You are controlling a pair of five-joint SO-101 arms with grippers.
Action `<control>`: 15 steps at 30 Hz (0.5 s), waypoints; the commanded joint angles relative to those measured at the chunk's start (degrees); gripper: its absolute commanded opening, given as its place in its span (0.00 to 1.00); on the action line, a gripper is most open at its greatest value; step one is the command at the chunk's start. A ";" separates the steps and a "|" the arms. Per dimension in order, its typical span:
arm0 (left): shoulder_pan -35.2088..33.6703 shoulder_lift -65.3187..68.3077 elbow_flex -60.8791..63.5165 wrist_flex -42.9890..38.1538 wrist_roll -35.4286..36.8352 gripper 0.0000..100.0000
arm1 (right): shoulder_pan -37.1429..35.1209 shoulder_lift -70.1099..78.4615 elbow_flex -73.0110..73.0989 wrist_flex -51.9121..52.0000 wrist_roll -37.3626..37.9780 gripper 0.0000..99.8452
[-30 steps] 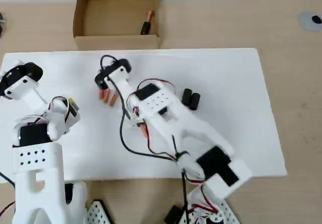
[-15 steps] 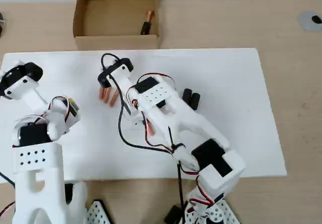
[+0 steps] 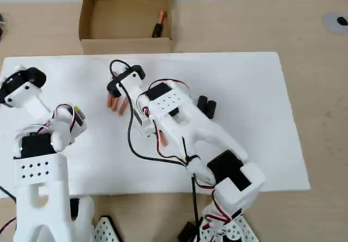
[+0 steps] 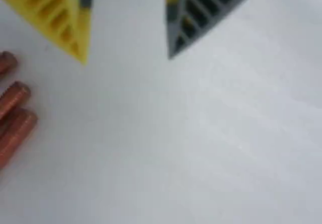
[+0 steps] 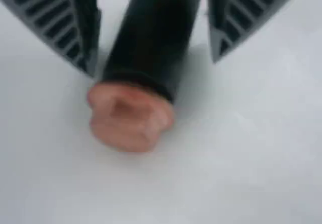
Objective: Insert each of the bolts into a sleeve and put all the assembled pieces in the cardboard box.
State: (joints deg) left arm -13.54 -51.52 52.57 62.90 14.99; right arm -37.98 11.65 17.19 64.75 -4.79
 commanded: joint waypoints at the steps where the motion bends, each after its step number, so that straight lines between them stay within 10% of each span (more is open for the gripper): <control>1: -0.79 0.04 -4.31 1.49 -0.44 0.12 | 1.10 -0.31 -1.89 0.62 0.53 0.09; 15: -0.79 -0.04 -5.71 3.60 -0.44 0.12 | 1.27 -0.31 -1.54 0.79 2.29 0.01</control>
State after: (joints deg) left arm -13.54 -51.52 50.20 66.42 14.99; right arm -37.45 11.65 17.19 65.10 -2.86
